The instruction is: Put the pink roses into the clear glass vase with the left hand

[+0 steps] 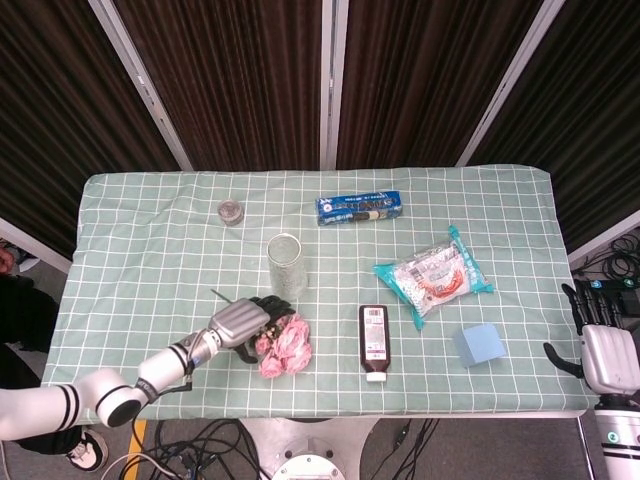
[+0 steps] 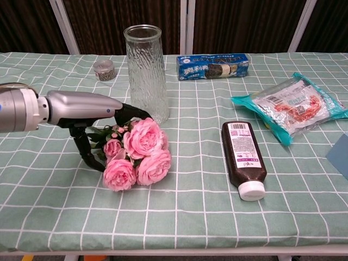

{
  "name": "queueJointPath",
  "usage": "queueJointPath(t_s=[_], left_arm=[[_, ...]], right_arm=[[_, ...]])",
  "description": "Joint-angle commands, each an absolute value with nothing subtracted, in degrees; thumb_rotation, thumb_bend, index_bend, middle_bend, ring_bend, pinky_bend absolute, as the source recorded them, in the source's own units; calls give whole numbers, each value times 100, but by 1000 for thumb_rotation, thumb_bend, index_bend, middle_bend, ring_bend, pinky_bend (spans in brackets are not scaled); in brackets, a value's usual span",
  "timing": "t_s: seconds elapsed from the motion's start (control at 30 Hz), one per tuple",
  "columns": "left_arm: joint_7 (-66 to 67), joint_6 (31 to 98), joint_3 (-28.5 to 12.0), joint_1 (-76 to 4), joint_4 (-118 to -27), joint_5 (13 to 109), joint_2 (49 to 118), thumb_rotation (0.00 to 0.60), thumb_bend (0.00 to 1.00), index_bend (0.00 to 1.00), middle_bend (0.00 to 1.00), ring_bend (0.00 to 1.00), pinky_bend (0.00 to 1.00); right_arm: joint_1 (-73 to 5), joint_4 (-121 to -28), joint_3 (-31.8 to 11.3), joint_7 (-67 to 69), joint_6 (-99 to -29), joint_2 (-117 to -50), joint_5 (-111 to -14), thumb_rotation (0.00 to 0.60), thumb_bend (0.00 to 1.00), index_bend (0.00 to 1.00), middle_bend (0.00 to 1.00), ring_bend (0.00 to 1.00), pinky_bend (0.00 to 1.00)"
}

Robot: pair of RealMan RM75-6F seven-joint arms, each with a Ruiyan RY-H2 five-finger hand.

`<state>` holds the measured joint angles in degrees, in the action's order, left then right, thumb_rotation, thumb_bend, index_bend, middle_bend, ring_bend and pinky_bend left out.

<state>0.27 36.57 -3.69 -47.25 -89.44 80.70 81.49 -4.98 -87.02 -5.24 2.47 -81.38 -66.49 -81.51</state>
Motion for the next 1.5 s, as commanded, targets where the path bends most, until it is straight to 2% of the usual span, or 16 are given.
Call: queueJointPath(t_s=[0.03, 0.23, 0.47, 0.67, 0.93, 1.17, 1.37, 1.5], left_arm=[[-167, 3792, -310, -4718, -8835, 8246, 8256, 600, 125, 146, 109, 100, 269], [-459, 3978, -164, -4713, -8615, 8539, 8376, 600, 151, 222, 185, 174, 332], [-527, 4500, -72, -4567, -8413, 8781, 8472, 600, 213, 395, 400, 362, 502], [-609, 4876, 29, -4443, -8292, 8968, 8519, 600, 272, 495, 496, 438, 578], [-896, 5453, 44, -4166, -8398, 8981, 8166, 600, 304, 519, 520, 460, 599], [-1139, 6312, -171, -3704, -8460, 8765, 7613, 600, 305, 519, 520, 460, 598], [-1184, 6936, -524, -3413, -8364, 8507, 7187, 600, 304, 519, 520, 460, 598], [-1341, 7324, -926, -3354, -8158, 8305, 7127, 600, 305, 519, 520, 460, 599]], right_arm=[[-509, -8712, -521, 225, -8113, -6658, -8137, 600, 166, 0, 0, 0, 0], [-499, -8746, -534, 197, -8121, -6638, -8094, 600, 166, 0, 0, 0, 0], [-479, -8793, -527, 210, -8126, -6599, -8077, 600, 167, 0, 0, 0, 0], [-477, -8851, -523, 225, -8109, -6558, -8068, 600, 168, 0, 0, 0, 0], [-466, -8952, -548, 243, -8129, -6476, -8043, 600, 168, 0, 0, 0, 0], [-454, -8968, -555, 305, -8135, -6435, -8032, 600, 168, 0, 0, 0, 0], [-443, -8961, -546, 345, -8154, -6438, -8053, 600, 168, 0, 0, 0, 0], [-431, -8973, -537, 365, -8201, -6448, -8104, 600, 169, 0, 0, 0, 0]])
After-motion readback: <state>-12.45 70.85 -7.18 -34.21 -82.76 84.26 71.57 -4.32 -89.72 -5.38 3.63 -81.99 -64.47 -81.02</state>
